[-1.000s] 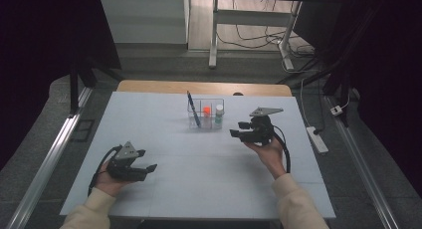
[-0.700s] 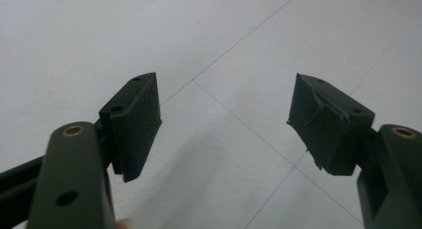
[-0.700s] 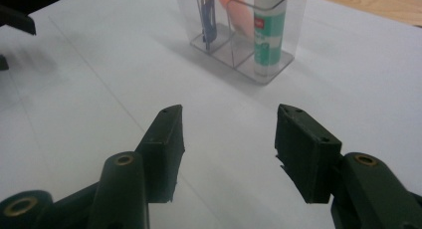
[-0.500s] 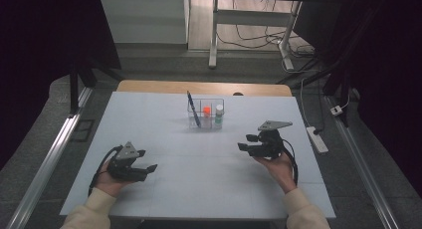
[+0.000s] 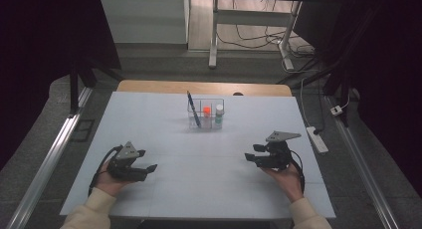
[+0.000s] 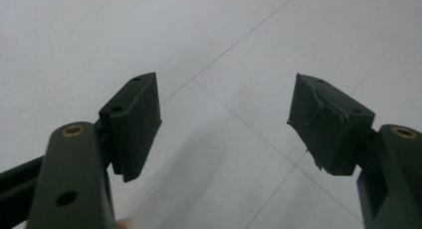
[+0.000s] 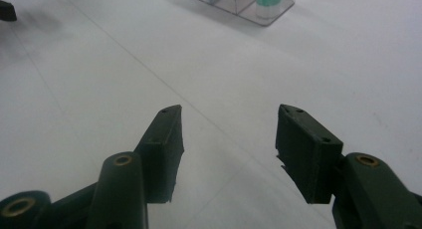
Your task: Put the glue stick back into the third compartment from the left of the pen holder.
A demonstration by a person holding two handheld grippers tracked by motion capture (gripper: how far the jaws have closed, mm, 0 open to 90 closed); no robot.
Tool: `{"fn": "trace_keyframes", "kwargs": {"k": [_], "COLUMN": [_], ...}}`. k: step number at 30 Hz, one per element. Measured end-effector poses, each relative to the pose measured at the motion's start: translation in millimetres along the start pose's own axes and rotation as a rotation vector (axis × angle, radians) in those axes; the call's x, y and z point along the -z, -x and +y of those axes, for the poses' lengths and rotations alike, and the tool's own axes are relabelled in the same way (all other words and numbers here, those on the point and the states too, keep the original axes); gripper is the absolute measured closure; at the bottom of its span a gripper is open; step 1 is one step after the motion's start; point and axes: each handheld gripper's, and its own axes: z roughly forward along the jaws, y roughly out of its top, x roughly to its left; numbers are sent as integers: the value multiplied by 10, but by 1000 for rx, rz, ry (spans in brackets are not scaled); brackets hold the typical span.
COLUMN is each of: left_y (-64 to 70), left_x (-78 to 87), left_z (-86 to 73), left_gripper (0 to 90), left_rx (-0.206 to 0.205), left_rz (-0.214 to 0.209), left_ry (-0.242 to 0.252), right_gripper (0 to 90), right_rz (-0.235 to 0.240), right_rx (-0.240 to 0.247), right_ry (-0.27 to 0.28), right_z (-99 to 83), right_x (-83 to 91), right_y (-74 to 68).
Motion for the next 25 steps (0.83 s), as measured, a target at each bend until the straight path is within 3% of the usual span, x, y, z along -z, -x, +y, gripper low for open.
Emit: {"fn": "trace_keyframes", "kwargs": {"k": [10,25], "left_y": [-1,-12], "left_x": [-4,4], "left_z": [2,2], "left_gripper": [282,282], "left_rx": [-1,3], "left_rz": [1,5], "left_ry": [-1,4], "right_gripper": [438,414], "right_rz": [-10,-4], "right_rx": [3,22], "right_ry": [-21,-26], "right_z": [-137,-178], "right_x": [92,141], "right_y": [-17,-67]}}
